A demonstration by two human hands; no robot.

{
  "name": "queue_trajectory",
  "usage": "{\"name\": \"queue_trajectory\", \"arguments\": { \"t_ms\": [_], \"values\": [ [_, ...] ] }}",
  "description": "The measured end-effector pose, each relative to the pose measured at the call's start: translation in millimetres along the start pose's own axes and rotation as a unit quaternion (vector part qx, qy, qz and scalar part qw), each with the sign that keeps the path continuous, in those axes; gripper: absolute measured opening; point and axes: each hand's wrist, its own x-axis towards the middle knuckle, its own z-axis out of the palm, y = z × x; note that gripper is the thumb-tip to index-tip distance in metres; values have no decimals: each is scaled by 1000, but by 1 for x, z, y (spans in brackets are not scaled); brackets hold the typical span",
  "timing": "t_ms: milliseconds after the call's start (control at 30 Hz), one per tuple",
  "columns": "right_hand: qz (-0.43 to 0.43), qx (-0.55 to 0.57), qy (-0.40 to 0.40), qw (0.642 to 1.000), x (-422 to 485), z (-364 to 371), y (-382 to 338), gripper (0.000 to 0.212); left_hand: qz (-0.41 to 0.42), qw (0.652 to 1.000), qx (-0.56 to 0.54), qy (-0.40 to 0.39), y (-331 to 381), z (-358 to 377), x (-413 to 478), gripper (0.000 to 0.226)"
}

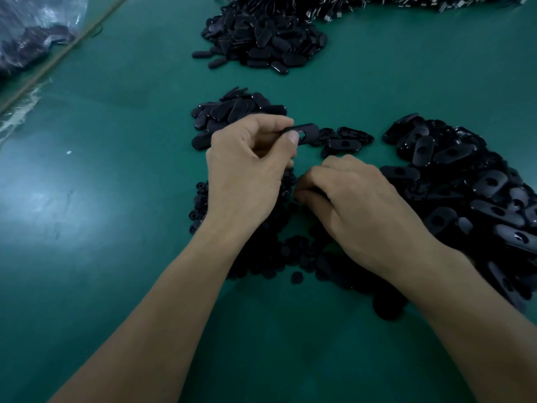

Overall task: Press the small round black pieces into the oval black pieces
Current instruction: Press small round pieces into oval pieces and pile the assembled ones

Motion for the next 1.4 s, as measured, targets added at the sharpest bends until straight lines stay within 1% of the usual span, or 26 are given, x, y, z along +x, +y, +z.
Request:
{"name": "queue_trajectory", "arguments": {
  "t_ms": [100,200,300,367,533,667,800,933,1067,1233,1400],
  "values": [
    [16,58,34,998,-1,2,2,15,-8,1000,1,-3,2,0,-2,17],
    [48,127,68,988,-2,3,4,11,4,1000,21,-2,3,0,-2,17],
    [58,120,123,983,-1,2,4,12,18,999,43,-10,4,0,-3,17],
    [63,128,139,980,0,0,3,18,20,999,49,-10,4,0,-3,16],
    [72,147,157,974,1,-4,2,18,20,999,49,-7,3,-1,-3,14],
    [73,155,159,972,1,-6,2,15,17,999,49,-17,2,0,-3,13],
    [71,155,167,971,1,-5,1,17,27,998,53,-31,1,-1,-3,13],
    [75,146,151,975,2,-5,3,20,38,997,64,-34,0,0,-3,15],
    [76,147,140,976,2,-4,4,15,39,997,65,-28,-1,0,-3,14],
    [63,159,166,971,2,-4,4,7,33,997,61,-26,-1,-1,-4,12],
    [55,163,186,967,1,-5,6,6,29,997,63,-31,-1,-1,-4,11]
  ]
}}
